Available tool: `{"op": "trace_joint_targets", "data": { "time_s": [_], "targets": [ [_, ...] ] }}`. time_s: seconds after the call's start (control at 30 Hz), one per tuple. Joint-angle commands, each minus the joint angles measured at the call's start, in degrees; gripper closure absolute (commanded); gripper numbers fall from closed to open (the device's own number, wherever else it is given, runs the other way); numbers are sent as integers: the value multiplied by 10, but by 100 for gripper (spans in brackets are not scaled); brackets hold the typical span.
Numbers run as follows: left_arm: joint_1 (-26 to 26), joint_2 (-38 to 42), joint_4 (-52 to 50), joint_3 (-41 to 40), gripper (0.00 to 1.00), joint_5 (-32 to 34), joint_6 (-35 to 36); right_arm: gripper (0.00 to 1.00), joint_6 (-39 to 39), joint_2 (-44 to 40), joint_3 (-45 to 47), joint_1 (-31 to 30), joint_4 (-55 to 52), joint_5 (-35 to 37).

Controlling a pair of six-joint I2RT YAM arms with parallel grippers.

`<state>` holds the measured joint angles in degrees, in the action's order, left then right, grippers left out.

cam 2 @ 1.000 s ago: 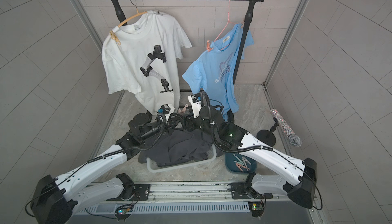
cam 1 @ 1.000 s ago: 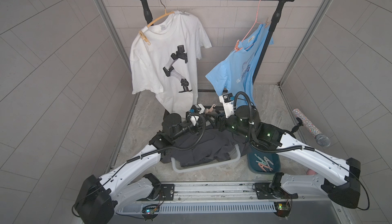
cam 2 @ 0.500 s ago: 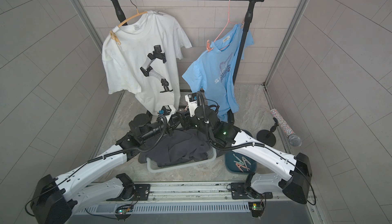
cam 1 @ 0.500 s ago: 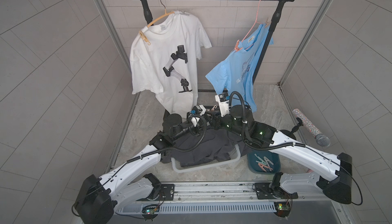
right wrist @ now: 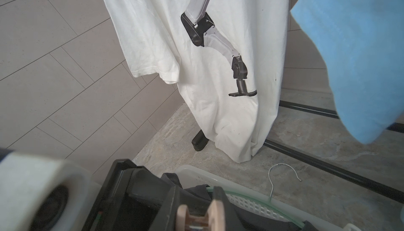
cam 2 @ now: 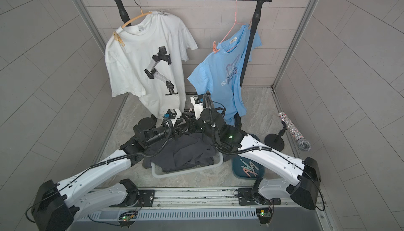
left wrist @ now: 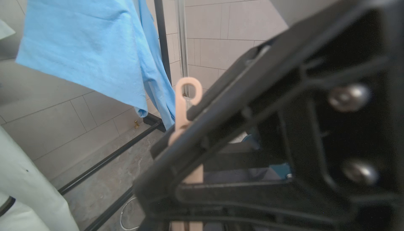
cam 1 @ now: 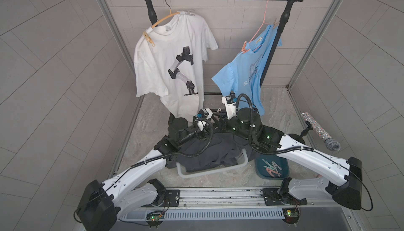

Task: Use clothespins to secure the t-shirt on both sides of the hanger
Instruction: Open the clothespin, then clamp the T-shirt on the hanger.

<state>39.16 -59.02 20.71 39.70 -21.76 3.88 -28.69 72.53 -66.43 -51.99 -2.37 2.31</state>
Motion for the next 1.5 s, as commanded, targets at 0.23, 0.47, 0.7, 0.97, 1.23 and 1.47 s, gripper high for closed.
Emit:
{"op": "trace_joint_targets", "data": {
  "time_s": [0.23,0.47,0.7,0.97,1.23,1.47],
  "targets": [
    [1,55,-50,28,22,96,-28,100,78,7,9,116,119,-111],
    [-123,75,-66,44,17,166,-176,100,172,74,48,203,307,-369],
    [-277,96,-109,-2,16,278,-306,100,319,187,11,193,351,-644],
    [-315,79,-136,8,11,264,-305,100,283,343,-79,128,420,-758],
    [-326,62,-136,10,11,245,-300,100,303,412,-111,110,380,-741],
    [-332,55,-135,10,11,240,-296,100,345,446,-161,120,286,-700]
  ]
}}
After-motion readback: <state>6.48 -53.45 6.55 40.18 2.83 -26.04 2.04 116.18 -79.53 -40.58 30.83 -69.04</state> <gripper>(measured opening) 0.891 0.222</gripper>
